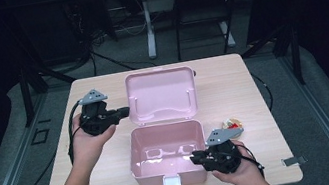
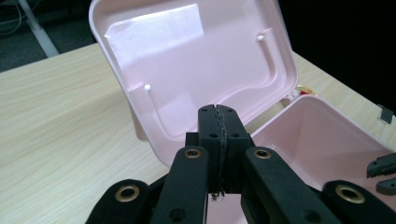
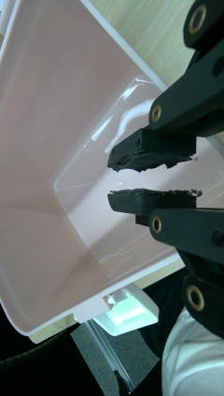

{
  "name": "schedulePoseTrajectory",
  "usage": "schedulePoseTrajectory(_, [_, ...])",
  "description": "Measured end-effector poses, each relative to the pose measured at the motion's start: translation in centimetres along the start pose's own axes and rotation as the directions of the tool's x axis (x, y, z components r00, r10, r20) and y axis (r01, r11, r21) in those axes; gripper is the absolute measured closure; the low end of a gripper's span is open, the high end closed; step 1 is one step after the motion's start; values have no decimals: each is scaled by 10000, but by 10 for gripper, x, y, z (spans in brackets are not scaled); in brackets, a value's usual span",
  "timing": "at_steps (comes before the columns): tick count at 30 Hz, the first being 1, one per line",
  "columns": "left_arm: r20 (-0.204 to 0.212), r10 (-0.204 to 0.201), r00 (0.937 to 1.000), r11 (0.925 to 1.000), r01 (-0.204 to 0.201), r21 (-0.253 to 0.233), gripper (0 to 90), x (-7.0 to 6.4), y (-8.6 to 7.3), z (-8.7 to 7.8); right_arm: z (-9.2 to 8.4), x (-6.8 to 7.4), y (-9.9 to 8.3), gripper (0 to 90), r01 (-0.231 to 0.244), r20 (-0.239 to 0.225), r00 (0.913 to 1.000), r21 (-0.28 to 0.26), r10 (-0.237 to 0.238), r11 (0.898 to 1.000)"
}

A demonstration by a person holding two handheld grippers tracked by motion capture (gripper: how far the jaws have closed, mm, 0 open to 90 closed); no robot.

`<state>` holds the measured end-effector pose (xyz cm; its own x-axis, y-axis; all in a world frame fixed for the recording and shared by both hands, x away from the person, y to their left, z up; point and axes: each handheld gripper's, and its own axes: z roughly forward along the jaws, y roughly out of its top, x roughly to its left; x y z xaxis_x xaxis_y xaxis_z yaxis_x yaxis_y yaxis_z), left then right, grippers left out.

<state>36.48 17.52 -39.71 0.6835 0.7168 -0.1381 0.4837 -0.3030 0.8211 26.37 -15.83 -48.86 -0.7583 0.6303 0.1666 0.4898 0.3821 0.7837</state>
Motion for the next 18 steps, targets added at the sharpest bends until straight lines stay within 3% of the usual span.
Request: schedulePoseTrajectory(18, [353,-753,9965,9967,742,337,886,12,-61,12,0,-2,0,780,-15,-75,10000,8,15,10000])
